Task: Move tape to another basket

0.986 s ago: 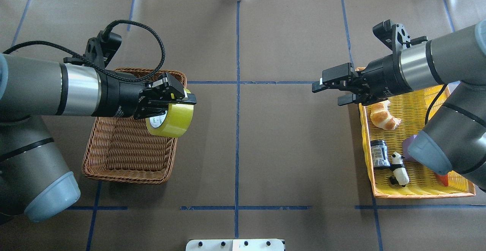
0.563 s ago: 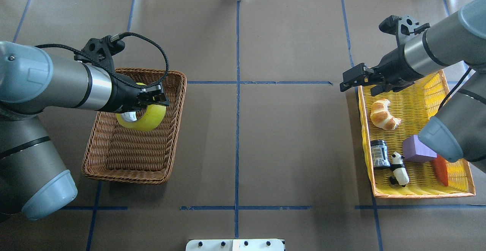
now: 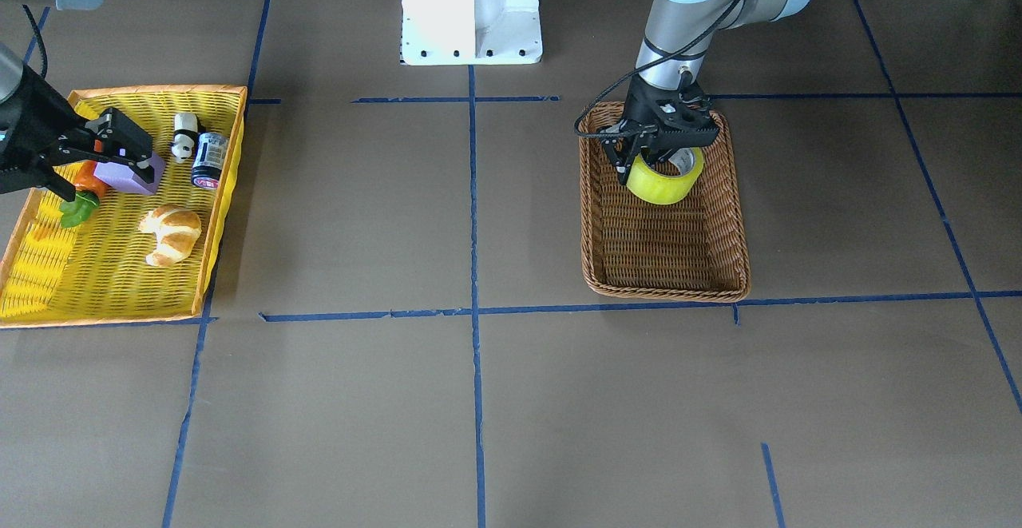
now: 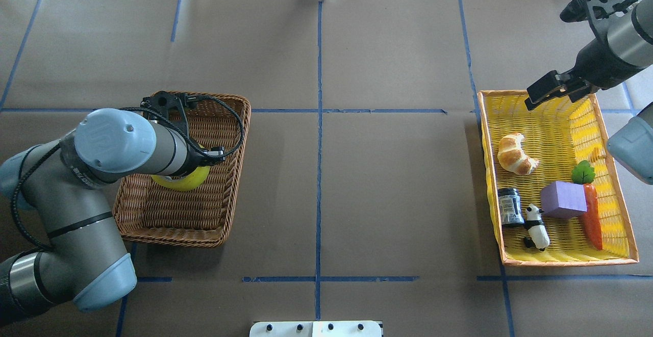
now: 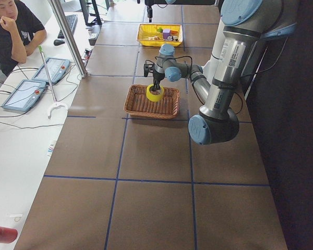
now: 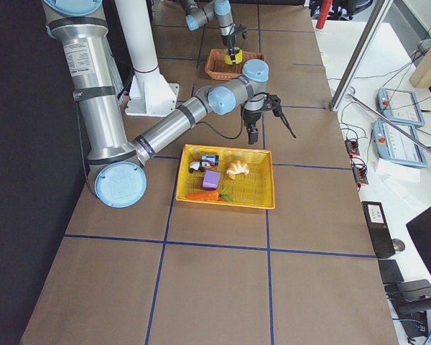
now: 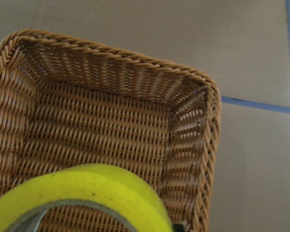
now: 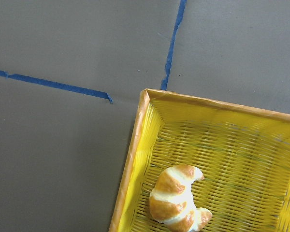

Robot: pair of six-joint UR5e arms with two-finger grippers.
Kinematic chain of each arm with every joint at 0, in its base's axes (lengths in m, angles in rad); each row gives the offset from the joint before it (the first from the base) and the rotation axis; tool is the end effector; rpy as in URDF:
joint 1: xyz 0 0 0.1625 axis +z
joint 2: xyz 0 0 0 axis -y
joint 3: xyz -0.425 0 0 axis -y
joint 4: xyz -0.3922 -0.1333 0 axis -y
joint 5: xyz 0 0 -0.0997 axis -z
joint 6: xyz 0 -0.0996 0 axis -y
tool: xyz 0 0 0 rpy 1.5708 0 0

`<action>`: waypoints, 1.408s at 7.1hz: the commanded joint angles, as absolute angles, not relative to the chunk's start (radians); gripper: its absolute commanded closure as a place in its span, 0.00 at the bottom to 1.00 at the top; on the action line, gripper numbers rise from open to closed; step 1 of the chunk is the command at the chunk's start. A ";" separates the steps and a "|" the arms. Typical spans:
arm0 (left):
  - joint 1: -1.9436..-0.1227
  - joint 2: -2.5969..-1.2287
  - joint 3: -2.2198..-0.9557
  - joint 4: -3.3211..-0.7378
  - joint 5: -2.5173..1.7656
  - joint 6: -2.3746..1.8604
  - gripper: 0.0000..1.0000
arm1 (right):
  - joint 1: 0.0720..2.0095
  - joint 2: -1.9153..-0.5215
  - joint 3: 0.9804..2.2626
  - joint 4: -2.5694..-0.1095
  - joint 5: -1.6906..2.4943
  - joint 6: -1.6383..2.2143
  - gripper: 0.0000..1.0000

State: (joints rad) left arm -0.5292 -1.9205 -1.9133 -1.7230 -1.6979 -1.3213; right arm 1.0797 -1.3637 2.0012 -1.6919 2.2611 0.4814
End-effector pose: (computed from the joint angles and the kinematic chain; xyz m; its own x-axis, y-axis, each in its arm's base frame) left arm 0.4463 -0.4008 0.3025 0.6590 -0.1017 -0.7452 0.2644 0.9589 0.1030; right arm -0.1870 -0.4978 0.3625 0.6611 -0.2130 0.7194 0.1173 0.9764 0.1812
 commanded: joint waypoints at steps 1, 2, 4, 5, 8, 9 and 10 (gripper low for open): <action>-0.514 -1.948 -1.844 -1.717 -1.683 -1.251 0.83 | 1.091 -1.368 2.016 -1.713 2.267 0.453 0.00; -0.514 -1.948 -1.830 -1.718 -1.683 -1.186 0.11 | 1.091 -1.368 2.017 -1.713 2.270 0.453 0.00; -0.525 -1.950 -1.847 -1.717 -1.689 -1.112 0.00 | 1.091 -1.370 2.019 -1.712 2.272 0.451 0.00; -0.558 -1.947 -1.861 -1.715 -1.713 -1.013 0.00 | 1.092 -1.371 2.019 -1.712 2.272 0.448 0.00; -0.856 -1.846 -1.868 -1.713 -2.054 -0.646 0.00 | 1.222 -1.487 2.005 -1.715 2.278 0.155 0.00; -0.988 -1.783 -1.859 -1.709 -2.142 -0.454 0.00 | 1.299 -1.534 1.982 -1.715 2.304 0.021 0.00; -1.114 -1.743 -1.849 -1.657 -2.196 -0.252 0.00 | 1.378 -1.572 1.935 -1.715 2.342 -0.130 0.00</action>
State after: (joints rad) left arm -0.9626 -1.7994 -1.8590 -1.6970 -2.1102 -0.4831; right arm 1.2833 -1.5204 1.9788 -1.7147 2.3044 0.0459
